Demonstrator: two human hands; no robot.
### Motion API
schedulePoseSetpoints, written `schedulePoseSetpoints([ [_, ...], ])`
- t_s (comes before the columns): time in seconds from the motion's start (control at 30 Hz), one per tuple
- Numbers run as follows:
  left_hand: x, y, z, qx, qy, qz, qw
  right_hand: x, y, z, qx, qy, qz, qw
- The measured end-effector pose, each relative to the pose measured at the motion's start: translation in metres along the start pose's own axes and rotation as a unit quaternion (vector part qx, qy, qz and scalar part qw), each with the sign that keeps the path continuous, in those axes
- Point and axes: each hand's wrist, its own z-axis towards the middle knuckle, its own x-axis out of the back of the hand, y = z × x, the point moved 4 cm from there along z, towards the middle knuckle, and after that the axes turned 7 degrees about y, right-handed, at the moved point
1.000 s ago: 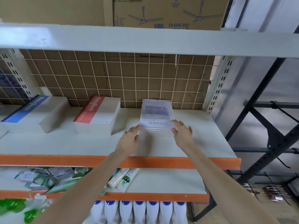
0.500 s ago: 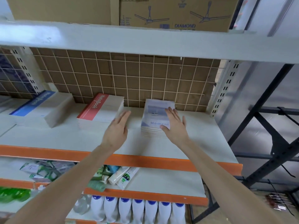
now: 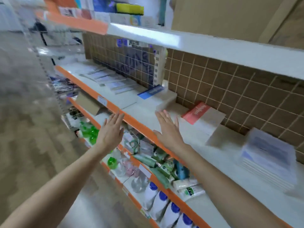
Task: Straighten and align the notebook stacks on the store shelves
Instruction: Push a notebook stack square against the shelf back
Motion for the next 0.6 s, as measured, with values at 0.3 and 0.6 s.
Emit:
schedulePoseSetpoints([
  [0.3, 0.055, -0.199, -0.007, 0.147, 0.036, 0.087, 0.985, -0.107, -0.165, 0.101, 0.097, -0.048, -0.005, 0.994],
  [0.6, 0.031, -0.298, 0.028, 0.200, 0.025, 0.058, 0.978, -0.183, -0.217, 0.199, 0.101, -0.084, -0.006, 0.991],
])
